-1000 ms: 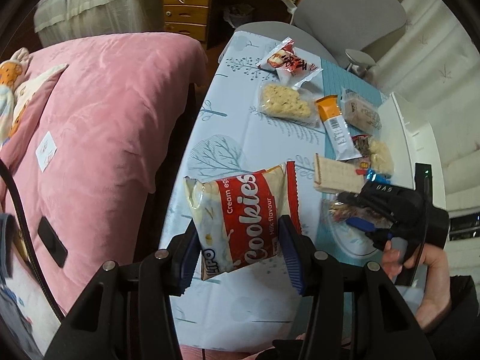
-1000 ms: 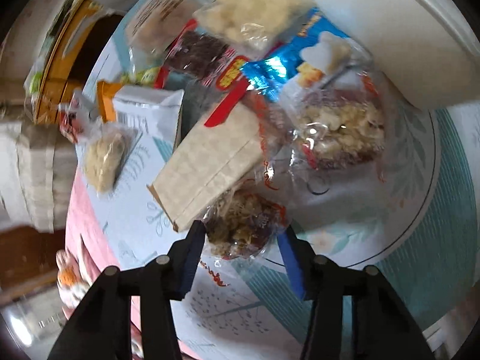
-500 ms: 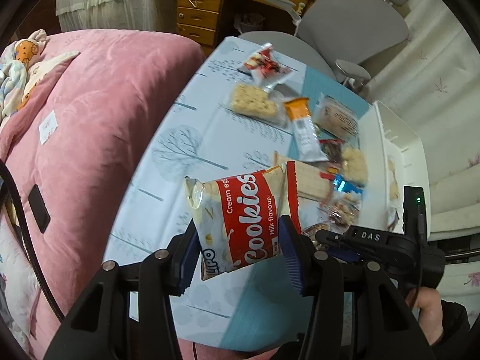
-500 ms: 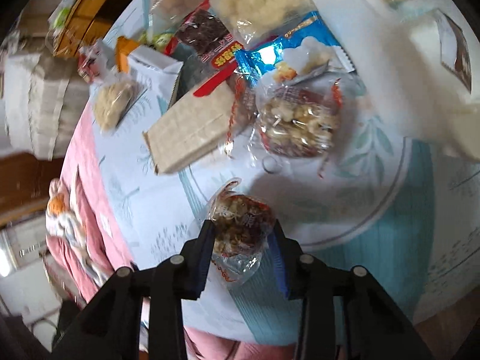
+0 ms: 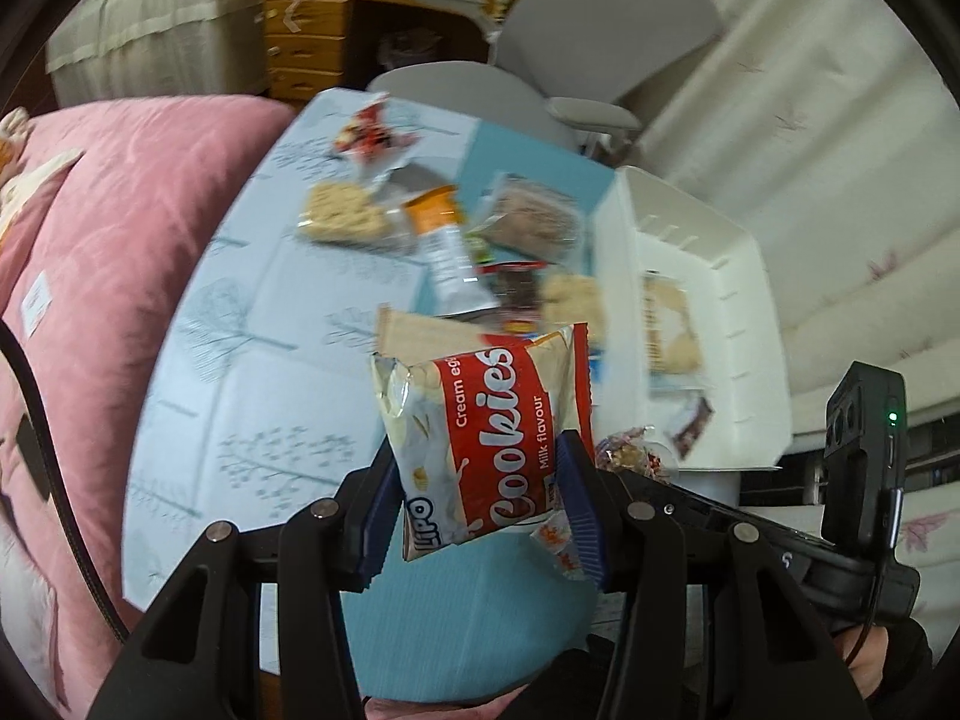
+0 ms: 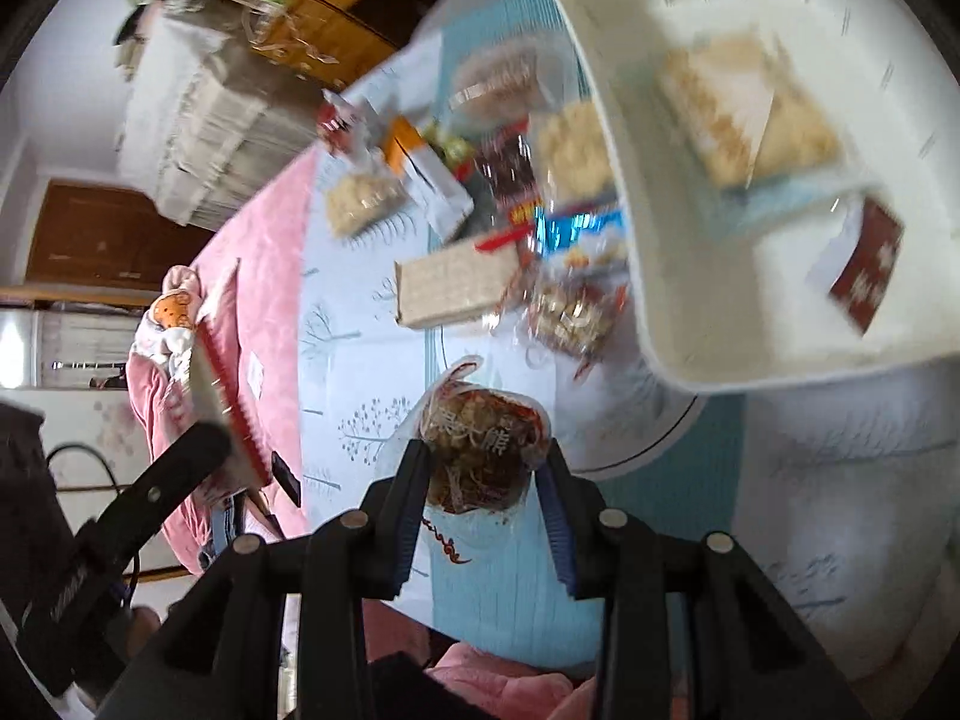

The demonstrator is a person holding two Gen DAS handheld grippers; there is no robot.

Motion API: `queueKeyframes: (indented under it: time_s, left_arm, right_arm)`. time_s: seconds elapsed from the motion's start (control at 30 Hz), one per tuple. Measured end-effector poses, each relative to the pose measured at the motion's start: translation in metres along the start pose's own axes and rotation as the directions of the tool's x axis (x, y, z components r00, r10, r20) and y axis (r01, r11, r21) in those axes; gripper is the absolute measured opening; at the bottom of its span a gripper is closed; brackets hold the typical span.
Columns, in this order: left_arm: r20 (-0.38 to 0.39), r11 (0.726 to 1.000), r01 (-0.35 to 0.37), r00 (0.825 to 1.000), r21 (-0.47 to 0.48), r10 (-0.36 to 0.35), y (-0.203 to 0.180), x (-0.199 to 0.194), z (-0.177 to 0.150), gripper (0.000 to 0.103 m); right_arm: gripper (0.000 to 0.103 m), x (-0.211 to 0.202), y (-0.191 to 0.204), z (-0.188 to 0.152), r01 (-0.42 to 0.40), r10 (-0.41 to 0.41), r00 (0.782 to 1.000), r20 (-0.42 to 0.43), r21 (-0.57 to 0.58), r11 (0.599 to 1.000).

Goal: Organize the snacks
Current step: 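Carry both packets over the white tray and open both grippers to drop them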

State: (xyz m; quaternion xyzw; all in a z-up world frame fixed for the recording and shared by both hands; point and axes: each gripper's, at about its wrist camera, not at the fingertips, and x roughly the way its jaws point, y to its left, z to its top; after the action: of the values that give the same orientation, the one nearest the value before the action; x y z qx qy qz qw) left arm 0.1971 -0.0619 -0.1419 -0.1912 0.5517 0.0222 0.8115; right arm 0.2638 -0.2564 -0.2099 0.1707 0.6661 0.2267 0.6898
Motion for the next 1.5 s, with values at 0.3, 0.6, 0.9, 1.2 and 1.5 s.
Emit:
queueKeyframes:
  time_s: [0.3,0.6,0.9,1.2,1.5]
  left_arm:
    - [0.034,0.983,0.114,0.992,0.143,-0.120,-0.071,0.014,0.005,0.048]
    - [0.013,0.941,0.195,0.978,0.278,-0.207,-0.132,0.043,0.013,0.048]
    - [-0.012,0.907,0.267,0.960,0.327,-0.279,-0.173,0.066,0.009,0.051]
    - [-0.001,0.928,0.253,0.965,0.273,-0.263,-0.155,0.066,0.007,0.071]
    - [-0.022,0.965,0.224,0.975,0.138,-0.223,-0.102,0.066,-0.003,0.073]
  right_arm:
    - [0.036,-0.068,-0.033,0.001,0.041,-0.028,0.983,0.179,-0.070,0.997]
    - [0.036,-0.127,-0.076,0.000,0.167,-0.145,0.917,0.372,-0.026,0.986]
    - [0.038,-0.154,-0.105,-0.001,0.299,-0.274,0.869,0.412,0.004,0.954]
    - [0.046,-0.150,-0.126,0.001,0.284,-0.307,0.882,0.359,0.115,0.952]
    - [0.048,-0.139,-0.118,-0.008,0.266,-0.296,0.896,0.331,0.132,0.955]
